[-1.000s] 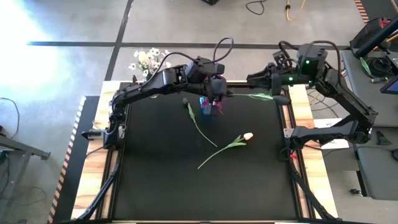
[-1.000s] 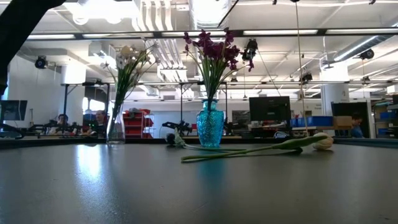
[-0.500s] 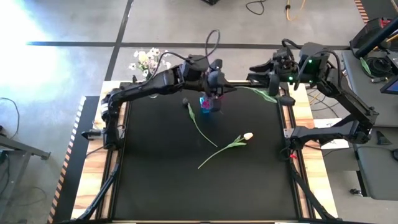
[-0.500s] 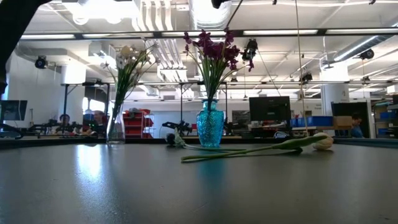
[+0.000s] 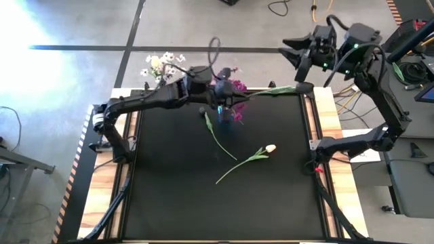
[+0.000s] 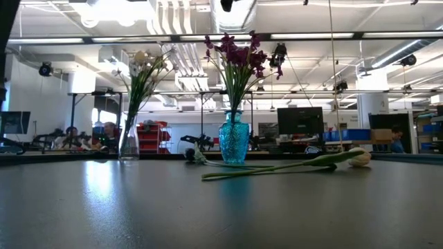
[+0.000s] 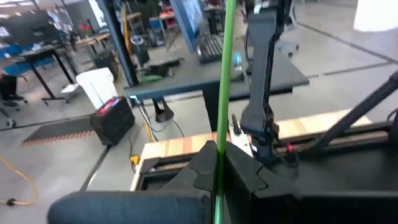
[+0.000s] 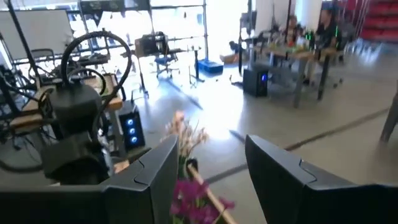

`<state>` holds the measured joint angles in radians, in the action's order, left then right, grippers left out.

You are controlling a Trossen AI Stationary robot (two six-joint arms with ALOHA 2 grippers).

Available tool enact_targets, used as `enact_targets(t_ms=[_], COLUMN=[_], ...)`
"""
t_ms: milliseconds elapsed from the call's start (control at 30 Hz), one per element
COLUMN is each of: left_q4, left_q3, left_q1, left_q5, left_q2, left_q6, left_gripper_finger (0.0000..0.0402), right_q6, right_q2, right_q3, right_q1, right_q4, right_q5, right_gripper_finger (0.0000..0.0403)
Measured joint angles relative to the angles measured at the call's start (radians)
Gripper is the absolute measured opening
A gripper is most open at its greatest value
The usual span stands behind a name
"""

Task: Sort flowers into vase by color
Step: Put the right black flower into the blue vase

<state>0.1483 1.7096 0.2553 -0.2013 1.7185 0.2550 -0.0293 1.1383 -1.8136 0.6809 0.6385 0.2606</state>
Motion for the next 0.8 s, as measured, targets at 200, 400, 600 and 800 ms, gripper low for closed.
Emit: enact_targets(t_ms=[200, 400, 600, 800], left_q4=[-0.009, -0.05, -0.257, -0.348], left_q3=[-0.046, -0.081, -0.166, -0.192], left_q1=[0.019, 0.041, 0.085, 0.116], left_q5=[0.0, -0.069, -0.181, -0.244], left_q2=[-0.102, -0.13, -0.131, -0.132], left_q6=[-0.007, -0.039, -0.156, -0.233], left_gripper_finger=[0.0, 0.0, 0.0, 0.0], right_q6=[0.053, 0.063, 0.029, 0.037], right_q2=[0.082, 0.141, 0.195, 0.25], right_q3=[-0.163, -0.233, -0.212, -0.193], right_q1=[0.014, 0.019, -0.01, -0.101], right_q4=[0.063, 0.142, 0.171, 0.094], right_q5=[0.0, 0.029, 0.206, 0.211], right_gripper_finger=[0.0176, 0.0171, 0.0167, 0.0167])
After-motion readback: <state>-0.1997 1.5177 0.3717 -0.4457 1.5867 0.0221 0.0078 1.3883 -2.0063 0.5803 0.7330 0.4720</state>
